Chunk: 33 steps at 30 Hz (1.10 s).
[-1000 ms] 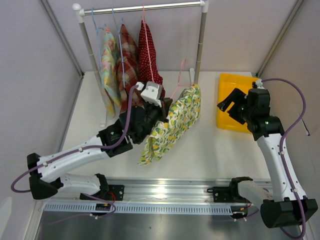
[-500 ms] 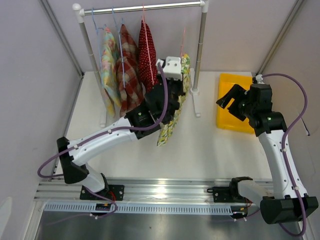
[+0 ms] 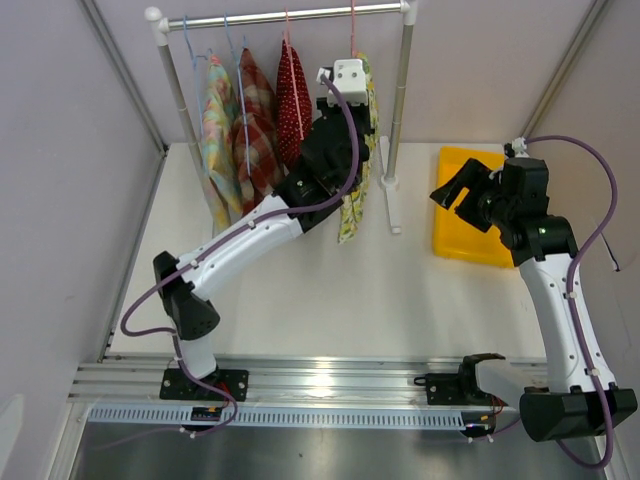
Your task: Place the skirt on the hanger
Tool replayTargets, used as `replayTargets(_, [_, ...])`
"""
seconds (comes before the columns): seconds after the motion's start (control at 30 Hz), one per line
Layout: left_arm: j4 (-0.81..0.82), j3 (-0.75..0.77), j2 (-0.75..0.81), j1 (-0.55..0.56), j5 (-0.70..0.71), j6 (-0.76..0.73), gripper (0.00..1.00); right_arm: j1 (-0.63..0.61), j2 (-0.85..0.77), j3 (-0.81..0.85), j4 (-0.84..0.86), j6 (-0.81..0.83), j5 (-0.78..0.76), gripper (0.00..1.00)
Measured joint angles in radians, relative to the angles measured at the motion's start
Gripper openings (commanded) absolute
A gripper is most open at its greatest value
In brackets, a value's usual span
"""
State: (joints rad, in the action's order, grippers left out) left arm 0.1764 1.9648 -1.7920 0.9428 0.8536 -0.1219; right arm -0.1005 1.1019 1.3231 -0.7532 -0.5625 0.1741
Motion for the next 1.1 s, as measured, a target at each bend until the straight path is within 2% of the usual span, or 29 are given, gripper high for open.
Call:
replayTargets(0.17, [0.015,0.088,-0.076,-0.061,-0.057,-0.015,0.0,0.0,0.006,0.001,0.0,0.014,0.001,0.78])
replayTargets(0.43, [0.006,0.124,-0.112,-0.135,-0.116,-0.009,0.0,0.0,0.006,0.0,0.008,0.022,0.012,0.78])
replayTargets(0.7, [-0.108,0.238,-0.172,-0.219,-0.212,0.108,0.0,0.0,0.008,-0.004,0.026,0.022,0.03,0.78])
replayTargets(0.93, [-0.22,0.237,-0.192,-0.245,-0.269,0.203,0.0,0.0,0.008,-0.033,0.034,0.022,0.045,0.78])
replayTargets(1.1, [-0.199,0.147,-0.17,-0.245,-0.316,0.256,0.0,0.0,0.008,-0.061,0.041,0.022,0.048,0.78])
